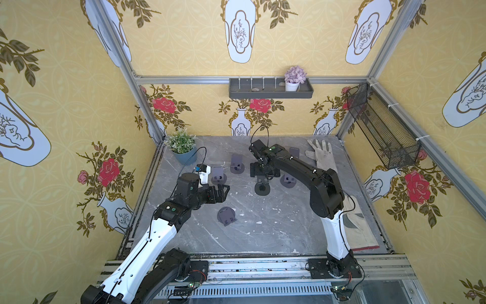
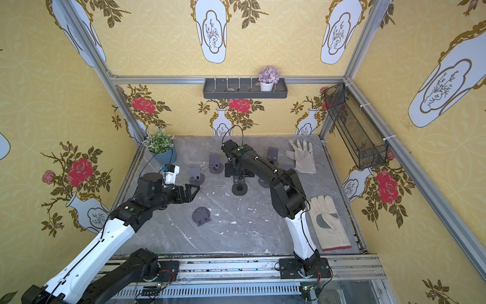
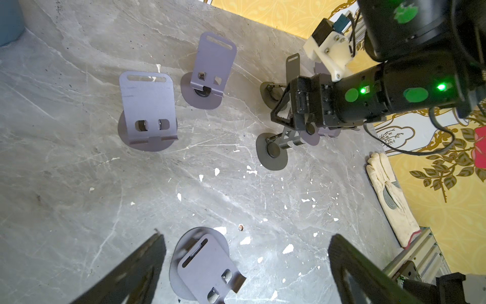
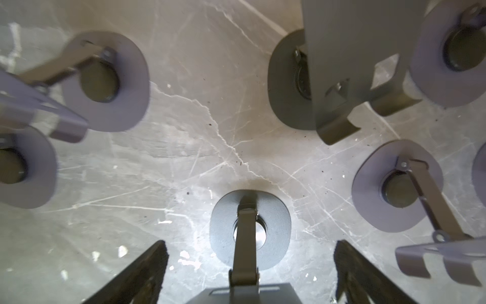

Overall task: Open the phone stand
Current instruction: Place the phone stand at the center of the board, then pick up the phone stand at the center of the board.

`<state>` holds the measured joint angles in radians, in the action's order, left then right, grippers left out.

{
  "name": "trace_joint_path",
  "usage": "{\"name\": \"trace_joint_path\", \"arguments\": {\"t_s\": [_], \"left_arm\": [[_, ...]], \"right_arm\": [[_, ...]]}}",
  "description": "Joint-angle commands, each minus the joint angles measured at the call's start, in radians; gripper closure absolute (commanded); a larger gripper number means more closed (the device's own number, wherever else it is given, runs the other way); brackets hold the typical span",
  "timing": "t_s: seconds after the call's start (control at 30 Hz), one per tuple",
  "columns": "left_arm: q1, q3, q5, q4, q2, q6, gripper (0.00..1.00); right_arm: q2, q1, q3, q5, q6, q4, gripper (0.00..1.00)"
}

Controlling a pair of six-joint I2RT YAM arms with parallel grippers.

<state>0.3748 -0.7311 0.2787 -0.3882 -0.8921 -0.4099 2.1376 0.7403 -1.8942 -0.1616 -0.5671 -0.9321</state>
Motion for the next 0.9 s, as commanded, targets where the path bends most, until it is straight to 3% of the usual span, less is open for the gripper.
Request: {"name": "trace_joint_path", "arguments": {"t_s": [0.0, 0.13, 0.3, 0.67, 0.87], "left_arm": [[-0.001, -0.008, -0.004, -0.022, -0.002, 0.005, 0.01], [0.000, -0.006, -0.034, -0.041, 0.002, -0.059, 0.01], [0.038, 0.034, -0.094, -0.062, 0.008, -0.228, 0.01], [0.452, 0.025, -0.402, -0.219, -0.177, -0.710, 0.01], [0.548, -0.042, -0.494, -0.281, -0.322, -0.872, 0.01]], "right_arm": [[-0.033, 0.001, -0.027, -0.014, 0.016, 0.009, 0.02], [-0.094, 0.009, -0.051, -0.028, 0.011, -0.009, 0.02], [-0.198, 0.048, -0.024, -0.033, 0.024, -0.011, 0.02], [-0.446, 0.105, 0.226, -0.045, 0.030, 0.018, 0.02], [-0.553, 0.107, 0.354, -0.027, 0.037, 0.057, 0.02]]}}
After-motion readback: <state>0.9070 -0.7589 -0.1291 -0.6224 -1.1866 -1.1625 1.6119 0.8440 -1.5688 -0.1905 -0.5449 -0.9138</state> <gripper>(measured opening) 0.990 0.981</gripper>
